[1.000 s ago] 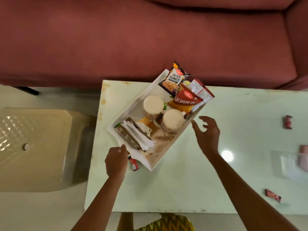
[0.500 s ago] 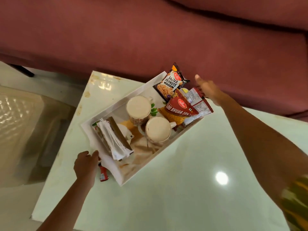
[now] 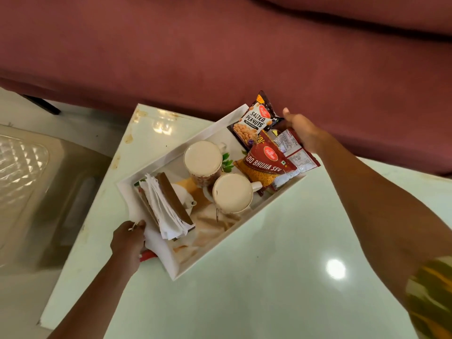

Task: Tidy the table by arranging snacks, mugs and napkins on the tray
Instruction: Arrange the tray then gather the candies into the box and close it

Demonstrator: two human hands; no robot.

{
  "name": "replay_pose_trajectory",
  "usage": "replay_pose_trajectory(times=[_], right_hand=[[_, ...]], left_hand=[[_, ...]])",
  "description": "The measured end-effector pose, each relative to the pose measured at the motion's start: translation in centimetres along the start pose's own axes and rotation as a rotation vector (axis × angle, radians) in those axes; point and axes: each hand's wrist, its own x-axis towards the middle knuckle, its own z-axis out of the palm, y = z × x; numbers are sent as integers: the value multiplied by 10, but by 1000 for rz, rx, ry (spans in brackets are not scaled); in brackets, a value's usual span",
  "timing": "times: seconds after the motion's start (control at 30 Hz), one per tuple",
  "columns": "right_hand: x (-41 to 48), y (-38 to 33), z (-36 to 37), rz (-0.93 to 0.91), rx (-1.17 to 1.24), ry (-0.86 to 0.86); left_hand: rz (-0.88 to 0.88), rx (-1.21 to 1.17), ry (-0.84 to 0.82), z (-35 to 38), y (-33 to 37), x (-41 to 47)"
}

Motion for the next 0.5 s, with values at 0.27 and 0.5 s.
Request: replay_pose_trajectory(times=[0.27,0.5], right_hand=[[-48,11,-7,37,109,124],[-146,35,-30,27,242,216]], left_hand=[[41,63,-34,-15,2,-13],[147,128,-35,-51,27,-62]])
